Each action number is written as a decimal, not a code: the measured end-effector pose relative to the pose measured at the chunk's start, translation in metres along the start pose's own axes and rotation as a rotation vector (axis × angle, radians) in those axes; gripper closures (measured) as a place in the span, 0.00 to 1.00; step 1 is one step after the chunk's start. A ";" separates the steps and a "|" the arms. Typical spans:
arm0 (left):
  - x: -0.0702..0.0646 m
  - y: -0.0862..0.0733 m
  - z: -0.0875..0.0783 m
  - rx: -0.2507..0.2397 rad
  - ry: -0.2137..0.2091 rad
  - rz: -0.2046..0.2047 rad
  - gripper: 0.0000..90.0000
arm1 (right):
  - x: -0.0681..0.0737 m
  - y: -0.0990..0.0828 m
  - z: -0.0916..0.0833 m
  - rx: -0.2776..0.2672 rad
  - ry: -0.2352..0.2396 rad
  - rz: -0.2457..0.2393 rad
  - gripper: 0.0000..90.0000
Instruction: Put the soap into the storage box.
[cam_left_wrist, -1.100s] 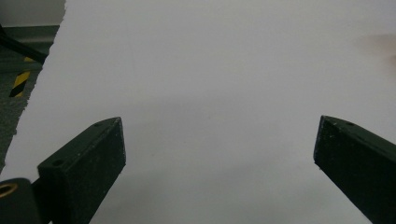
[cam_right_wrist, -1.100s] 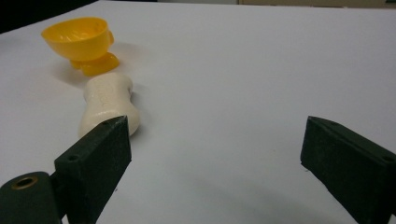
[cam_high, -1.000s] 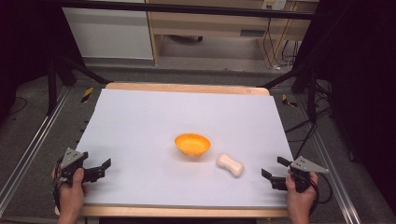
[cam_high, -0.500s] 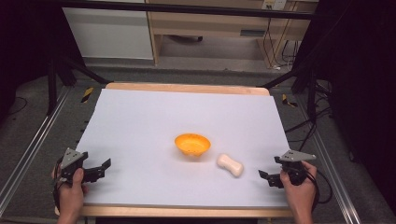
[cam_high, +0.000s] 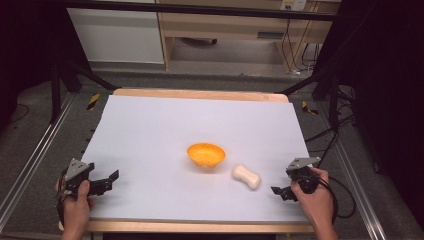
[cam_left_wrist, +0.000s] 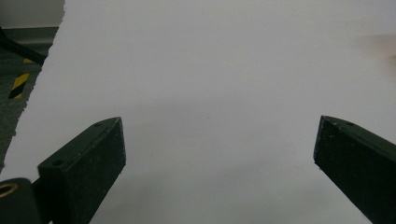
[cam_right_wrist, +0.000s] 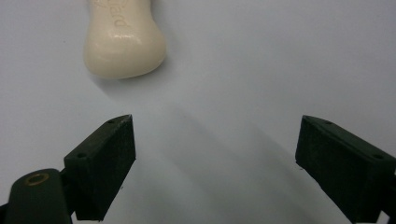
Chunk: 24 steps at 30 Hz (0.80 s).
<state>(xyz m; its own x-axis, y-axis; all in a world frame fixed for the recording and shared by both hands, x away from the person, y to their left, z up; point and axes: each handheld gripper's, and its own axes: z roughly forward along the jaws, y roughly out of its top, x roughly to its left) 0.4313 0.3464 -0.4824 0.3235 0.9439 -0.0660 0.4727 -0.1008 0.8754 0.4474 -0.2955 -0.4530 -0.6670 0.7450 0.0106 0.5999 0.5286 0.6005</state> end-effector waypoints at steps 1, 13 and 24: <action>0.000 0.000 0.000 0.001 0.001 0.003 0.02 | 0.000 0.000 0.000 0.000 0.000 0.000 0.14; 0.000 0.000 0.000 0.001 0.000 0.003 0.02 | 0.004 0.018 0.002 0.065 0.016 -0.040 0.15; 0.000 0.000 0.001 0.005 -0.005 0.001 0.02 | 0.019 0.037 0.011 0.111 0.050 -0.090 0.15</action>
<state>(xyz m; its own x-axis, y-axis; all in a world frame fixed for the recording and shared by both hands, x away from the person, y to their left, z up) 0.4318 0.3460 -0.4825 0.3281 0.9422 -0.0675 0.4766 -0.1035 0.8730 0.4620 -0.2575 -0.4395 -0.7401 0.6725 0.0025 0.5798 0.6362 0.5091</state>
